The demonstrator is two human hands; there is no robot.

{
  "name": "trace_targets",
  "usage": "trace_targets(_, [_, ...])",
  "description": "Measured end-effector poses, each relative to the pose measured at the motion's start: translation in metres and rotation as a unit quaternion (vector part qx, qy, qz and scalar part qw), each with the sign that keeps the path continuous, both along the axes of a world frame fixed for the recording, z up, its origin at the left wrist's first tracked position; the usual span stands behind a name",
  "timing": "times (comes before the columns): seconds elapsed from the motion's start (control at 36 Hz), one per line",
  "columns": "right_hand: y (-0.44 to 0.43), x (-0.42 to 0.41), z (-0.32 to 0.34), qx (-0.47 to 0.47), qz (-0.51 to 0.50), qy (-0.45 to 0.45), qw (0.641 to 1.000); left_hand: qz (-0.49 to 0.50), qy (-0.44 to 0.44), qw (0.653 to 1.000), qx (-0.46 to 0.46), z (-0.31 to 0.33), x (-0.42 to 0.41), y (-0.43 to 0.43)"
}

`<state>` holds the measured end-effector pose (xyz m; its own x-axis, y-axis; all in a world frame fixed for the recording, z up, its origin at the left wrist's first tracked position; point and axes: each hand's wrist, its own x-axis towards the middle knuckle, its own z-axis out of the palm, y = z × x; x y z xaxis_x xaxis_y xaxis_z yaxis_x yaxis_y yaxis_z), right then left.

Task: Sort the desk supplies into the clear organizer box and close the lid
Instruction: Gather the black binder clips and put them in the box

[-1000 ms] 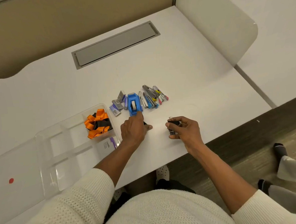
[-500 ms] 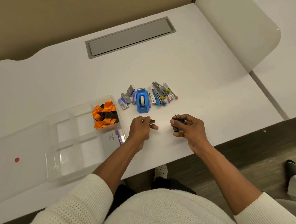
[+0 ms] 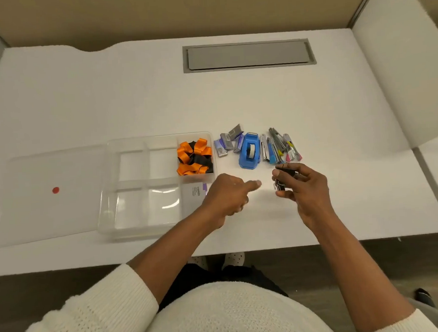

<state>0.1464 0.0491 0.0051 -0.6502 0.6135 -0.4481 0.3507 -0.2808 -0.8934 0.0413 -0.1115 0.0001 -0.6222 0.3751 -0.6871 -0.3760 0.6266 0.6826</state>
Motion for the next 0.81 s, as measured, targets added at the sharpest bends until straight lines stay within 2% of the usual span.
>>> trace_targets(0.08, [-0.002,-0.026,0.030,0.044,0.045,0.030,0.998,-0.049,0.038,0.998,-0.021,-0.008,0.010,-0.008])
trace_targets(0.19, [-0.014,-0.075,0.066,0.122,0.173,0.055,0.976,-0.151,0.140,0.978,-0.023,-0.008,0.015,-0.016])
trace_targets(0.31, [-0.041,-0.132,0.083,0.222,0.312,0.036,0.923,-0.218,0.256,0.941,-0.032,-0.003,0.016,-0.022])
trace_targets(0.39, [-0.069,-0.169,0.081,0.269,0.400,0.031,0.875,-0.280,0.341,0.895,-0.057,-0.004,0.014,-0.023])
trace_targets(0.5, [-0.107,-0.210,0.061,0.373,0.499,0.041,0.781,-0.328,0.469,0.818,-0.061,-0.011,0.015,-0.025])
trace_targets(0.64, [-0.140,-0.241,0.029,0.467,0.591,0.075,0.654,-0.419,0.508,0.746,-0.104,-0.023,0.015,-0.024])
trace_targets(0.69, [-0.145,-0.247,0.019,0.499,0.623,0.090,0.596,-0.437,0.511,0.731,-0.116,-0.025,0.016,-0.022])
trace_targets(0.81, [-0.150,-0.252,0.005,0.555,0.662,0.114,0.490,-0.438,0.497,0.729,-0.170,-0.025,0.024,-0.012])
